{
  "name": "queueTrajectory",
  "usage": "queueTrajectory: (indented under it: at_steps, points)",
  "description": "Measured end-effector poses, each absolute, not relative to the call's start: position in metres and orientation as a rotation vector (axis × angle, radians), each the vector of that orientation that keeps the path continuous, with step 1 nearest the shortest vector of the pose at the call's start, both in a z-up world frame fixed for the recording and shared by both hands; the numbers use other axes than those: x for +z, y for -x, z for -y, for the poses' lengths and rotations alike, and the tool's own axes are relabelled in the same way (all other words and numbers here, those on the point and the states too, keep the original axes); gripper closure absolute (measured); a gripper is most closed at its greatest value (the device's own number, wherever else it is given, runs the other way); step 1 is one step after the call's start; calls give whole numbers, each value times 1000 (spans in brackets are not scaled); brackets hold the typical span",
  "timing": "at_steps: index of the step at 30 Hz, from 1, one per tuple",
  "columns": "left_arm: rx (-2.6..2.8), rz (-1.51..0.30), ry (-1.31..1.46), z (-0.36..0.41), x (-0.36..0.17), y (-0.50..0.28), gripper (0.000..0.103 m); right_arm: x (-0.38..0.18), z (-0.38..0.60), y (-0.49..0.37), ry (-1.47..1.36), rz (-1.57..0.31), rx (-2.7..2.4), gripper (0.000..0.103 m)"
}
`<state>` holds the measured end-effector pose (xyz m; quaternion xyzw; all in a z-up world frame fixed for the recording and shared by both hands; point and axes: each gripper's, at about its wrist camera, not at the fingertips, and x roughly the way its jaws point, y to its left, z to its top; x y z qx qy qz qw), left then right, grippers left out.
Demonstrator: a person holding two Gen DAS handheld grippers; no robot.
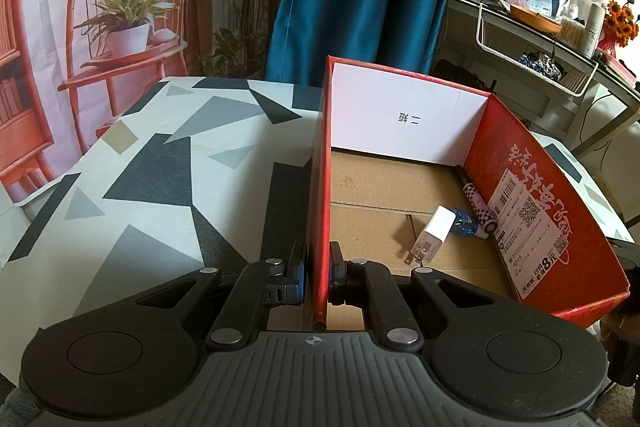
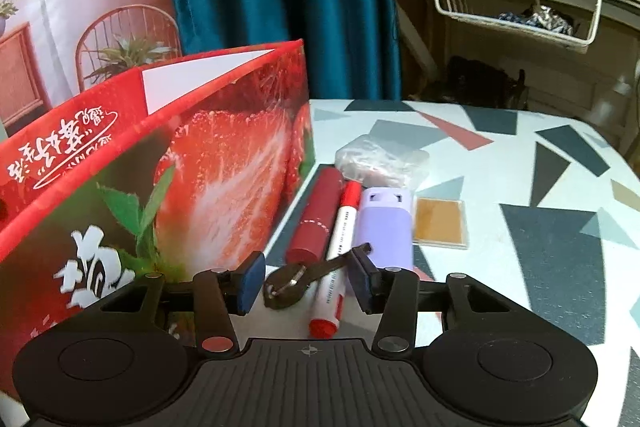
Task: Organize rigid objects
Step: 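Move the right tool back to the keys on a ring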
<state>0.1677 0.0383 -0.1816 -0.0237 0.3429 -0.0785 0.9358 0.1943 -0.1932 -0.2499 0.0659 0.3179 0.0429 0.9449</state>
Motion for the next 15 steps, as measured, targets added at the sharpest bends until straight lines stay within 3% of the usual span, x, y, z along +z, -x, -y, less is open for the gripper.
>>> queueTrajectory:
  at_steps: [2,15]
  points:
    - [-161,-701,48,-38,-182,-168,92,-251,192,-198,-131,-661,83,66]
    - [-160,-701,48,-38,-182,-167,92,-264,195,-207,-137,-703,47,64]
